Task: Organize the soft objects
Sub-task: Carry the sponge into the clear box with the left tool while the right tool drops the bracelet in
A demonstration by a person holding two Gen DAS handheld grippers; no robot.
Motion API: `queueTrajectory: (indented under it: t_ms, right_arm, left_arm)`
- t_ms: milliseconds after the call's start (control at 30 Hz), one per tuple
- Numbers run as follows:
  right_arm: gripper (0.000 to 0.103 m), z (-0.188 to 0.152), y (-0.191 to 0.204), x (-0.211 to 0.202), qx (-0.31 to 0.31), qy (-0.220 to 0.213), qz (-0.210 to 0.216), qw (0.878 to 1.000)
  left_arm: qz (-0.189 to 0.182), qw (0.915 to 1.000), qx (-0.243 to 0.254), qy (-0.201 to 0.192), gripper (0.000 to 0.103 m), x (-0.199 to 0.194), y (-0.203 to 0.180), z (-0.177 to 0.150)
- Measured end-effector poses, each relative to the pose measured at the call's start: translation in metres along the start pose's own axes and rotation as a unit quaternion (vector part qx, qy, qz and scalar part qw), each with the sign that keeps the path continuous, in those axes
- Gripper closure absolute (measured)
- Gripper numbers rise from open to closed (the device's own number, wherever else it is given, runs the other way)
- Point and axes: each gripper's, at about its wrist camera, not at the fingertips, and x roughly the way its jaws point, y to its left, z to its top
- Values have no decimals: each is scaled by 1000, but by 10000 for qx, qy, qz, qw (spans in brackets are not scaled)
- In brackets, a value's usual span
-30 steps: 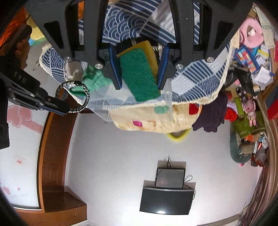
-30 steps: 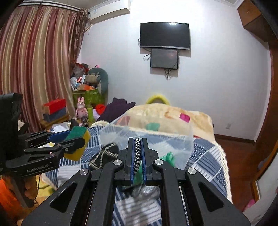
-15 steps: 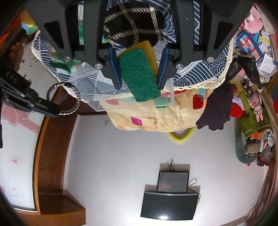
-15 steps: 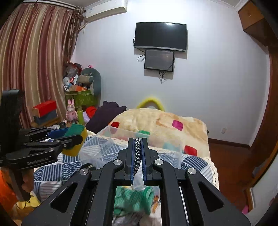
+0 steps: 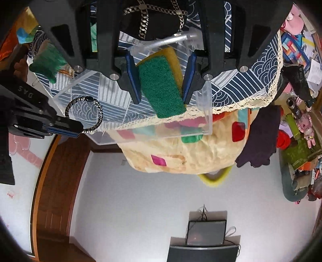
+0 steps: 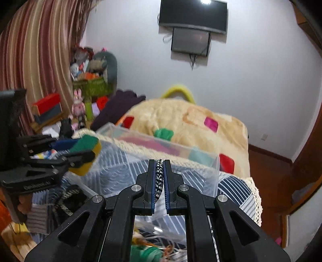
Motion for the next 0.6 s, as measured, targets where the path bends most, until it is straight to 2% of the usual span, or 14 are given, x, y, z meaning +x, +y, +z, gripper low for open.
queueTrajectory:
  t_ms: [300,500,600]
  right_arm:
    - [97,-7,-18,27,3,758,85,9971]
    - [95,-8,-21,27,78,822,98,9965]
    - [75,-6,-21,24,94,733,41,9973]
  left_arm:
    - [-117,9991,-50,402,62,27,6,0]
    - [-80,9990,16,448,57,25,2,-4]
    - [-93,9990,-19,442,52,21,1,-4]
